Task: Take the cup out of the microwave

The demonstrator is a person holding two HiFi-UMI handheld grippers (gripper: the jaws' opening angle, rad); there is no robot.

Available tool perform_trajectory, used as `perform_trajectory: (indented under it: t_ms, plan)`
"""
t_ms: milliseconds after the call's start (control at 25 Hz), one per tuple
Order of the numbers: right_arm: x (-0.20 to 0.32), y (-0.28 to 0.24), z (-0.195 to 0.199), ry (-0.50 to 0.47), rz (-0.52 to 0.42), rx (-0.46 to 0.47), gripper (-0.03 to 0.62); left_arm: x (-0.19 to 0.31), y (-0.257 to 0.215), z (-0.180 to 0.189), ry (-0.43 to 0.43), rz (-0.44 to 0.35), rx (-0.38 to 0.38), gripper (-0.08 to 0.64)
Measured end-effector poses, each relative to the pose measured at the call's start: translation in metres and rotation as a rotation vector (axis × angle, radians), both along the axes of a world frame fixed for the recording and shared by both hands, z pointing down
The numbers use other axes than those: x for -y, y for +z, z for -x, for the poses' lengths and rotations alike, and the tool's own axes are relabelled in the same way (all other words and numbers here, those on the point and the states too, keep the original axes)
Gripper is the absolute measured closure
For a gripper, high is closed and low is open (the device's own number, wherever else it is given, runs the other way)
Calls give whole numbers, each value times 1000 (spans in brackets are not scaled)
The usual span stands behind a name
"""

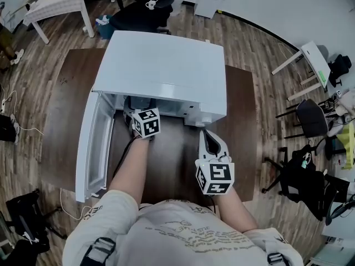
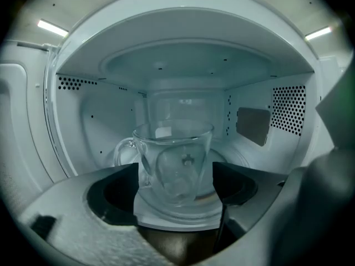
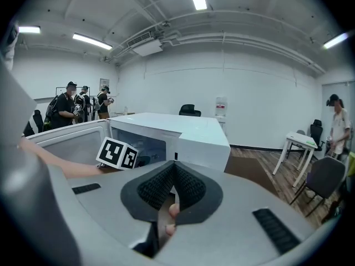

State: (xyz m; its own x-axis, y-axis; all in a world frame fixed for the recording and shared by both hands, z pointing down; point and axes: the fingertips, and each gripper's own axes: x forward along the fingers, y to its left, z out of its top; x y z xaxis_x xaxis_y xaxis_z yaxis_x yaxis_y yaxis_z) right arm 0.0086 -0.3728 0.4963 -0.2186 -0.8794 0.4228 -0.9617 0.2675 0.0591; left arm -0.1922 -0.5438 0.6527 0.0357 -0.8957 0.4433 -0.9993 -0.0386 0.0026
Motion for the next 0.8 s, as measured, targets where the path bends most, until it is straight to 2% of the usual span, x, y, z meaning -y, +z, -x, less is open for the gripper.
perform_trajectory:
  t_ms: [160, 800]
  plan:
    - [0, 3, -2, 6, 9, -10, 578, 6, -3, 0, -1, -18, 34, 161]
    - [4, 16, -3, 4, 29, -58, 578, 25, 1, 7, -2, -17, 67, 167]
